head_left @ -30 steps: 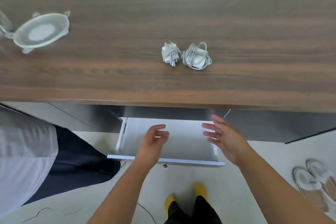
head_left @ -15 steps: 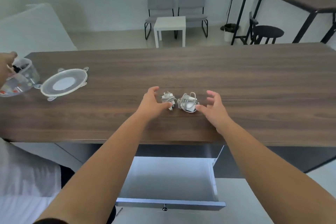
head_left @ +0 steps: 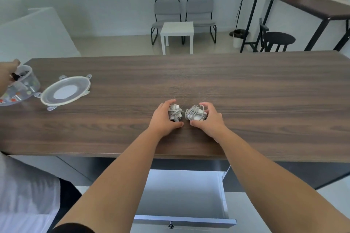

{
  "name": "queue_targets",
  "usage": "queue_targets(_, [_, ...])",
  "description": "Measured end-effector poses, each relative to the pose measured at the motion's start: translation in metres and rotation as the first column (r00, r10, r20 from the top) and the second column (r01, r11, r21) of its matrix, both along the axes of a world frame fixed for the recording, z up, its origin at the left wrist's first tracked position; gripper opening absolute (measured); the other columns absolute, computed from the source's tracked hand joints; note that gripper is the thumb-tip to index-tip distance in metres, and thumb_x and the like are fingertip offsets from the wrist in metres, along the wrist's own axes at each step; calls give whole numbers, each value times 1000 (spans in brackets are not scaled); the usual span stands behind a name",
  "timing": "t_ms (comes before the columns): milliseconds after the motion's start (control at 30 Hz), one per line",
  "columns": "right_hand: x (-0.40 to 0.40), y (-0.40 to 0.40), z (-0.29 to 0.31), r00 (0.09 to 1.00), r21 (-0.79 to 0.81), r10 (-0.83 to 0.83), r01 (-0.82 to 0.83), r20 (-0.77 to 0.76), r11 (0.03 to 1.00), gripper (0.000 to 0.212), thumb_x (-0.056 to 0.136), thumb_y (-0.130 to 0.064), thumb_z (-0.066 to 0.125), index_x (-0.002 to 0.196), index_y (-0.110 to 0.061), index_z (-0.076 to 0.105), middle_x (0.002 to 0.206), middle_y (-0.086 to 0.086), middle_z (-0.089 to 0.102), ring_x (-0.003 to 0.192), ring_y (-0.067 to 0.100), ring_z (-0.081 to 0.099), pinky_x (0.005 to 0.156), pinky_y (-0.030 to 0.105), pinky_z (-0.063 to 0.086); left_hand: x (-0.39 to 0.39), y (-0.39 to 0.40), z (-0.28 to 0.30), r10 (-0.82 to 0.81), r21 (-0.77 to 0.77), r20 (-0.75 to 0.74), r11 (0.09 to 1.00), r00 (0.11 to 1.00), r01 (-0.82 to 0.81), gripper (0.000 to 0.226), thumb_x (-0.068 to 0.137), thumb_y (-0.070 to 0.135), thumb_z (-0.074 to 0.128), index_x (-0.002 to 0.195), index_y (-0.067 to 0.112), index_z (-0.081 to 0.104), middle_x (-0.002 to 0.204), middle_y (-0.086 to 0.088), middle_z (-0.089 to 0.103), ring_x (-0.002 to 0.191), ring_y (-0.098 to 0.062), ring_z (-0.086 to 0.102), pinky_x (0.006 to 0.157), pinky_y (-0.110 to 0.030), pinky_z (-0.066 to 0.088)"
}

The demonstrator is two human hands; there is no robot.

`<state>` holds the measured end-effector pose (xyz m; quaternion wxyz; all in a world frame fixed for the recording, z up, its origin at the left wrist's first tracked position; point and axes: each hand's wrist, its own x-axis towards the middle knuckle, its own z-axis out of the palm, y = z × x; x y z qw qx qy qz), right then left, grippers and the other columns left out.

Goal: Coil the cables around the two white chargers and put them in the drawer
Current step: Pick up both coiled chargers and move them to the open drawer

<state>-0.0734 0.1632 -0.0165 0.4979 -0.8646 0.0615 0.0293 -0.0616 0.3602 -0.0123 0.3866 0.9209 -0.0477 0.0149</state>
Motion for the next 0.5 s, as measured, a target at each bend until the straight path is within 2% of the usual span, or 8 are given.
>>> queue_targets(67, [-2, 0, -2, 1000, -16, 15, -15, 14, 1000, 81, 54, -43, 82, 125, -42, 43, 106, -10, 52, 114, 20, 48, 102, 42, 41, -5, 1, -3, 12, -24, 13, 1000, 1000, -12, 88, 61, 30, 89, 136, 31, 44, 127, 1, 52, 120, -16, 49, 99, -25, 36])
queue_targets(167, [-5, 0, -1, 999, -22, 50, -50, 5, 998, 84, 50, -43, 83, 125, -37, 47, 120, -4, 55, 106, 15, 55, 96, 36, 47, -20, 1, -2, 36, -72, 25, 997, 999, -34, 85, 61, 28, 89, 134, 34, 45, 123, 3, 52, 115, -12, 49, 94, -21, 34])
queue_targets(233, [-12, 2, 1, 998, -45, 61, -60, 13, 997, 77, 49, -43, 83, 119, -35, 51, 118, -2, 57, 99, 15, 58, 92, 35, 49, -34, 3, -1, 52, -109, 30, 993, 998, -49, 84, 61, 29, 89, 132, 36, 46, 122, 5, 53, 111, -8, 49, 95, -22, 38])
queue_targets(333, [-36, 5, 3, 995, -29, 88, -87, 51, 996, 67, 54, -33, 86, 114, -34, 55, 113, -2, 57, 98, 14, 58, 89, 33, 49, -64, 5, 2, 44, -164, -2, 985, 999, -43, 83, 59, 32, 91, 129, 41, 47, 121, 11, 55, 111, -7, 52, 98, -28, 45])
queue_targets(433, [-72, 3, 8, 990, 22, 127, -129, 63, 991, 63, 56, -27, 87, 110, -38, 55, 112, -4, 60, 94, 10, 60, 82, 27, 50, -101, 9, 10, -13, -264, -103, 964, 995, -15, 85, 56, 26, 94, 127, 42, 50, 115, 14, 58, 104, -10, 61, 93, -32, 53])
queue_targets(500, [-98, 1, 9, 988, 67, 143, -146, 49, 987, 63, 57, -26, 86, 110, -40, 55, 111, -5, 61, 94, 9, 62, 80, 27, 52, -127, 12, 12, -43, -328, -136, 945, 990, -4, 85, 55, 20, 95, 125, 42, 53, 114, 9, 61, 100, -13, 65, 90, -33, 56])
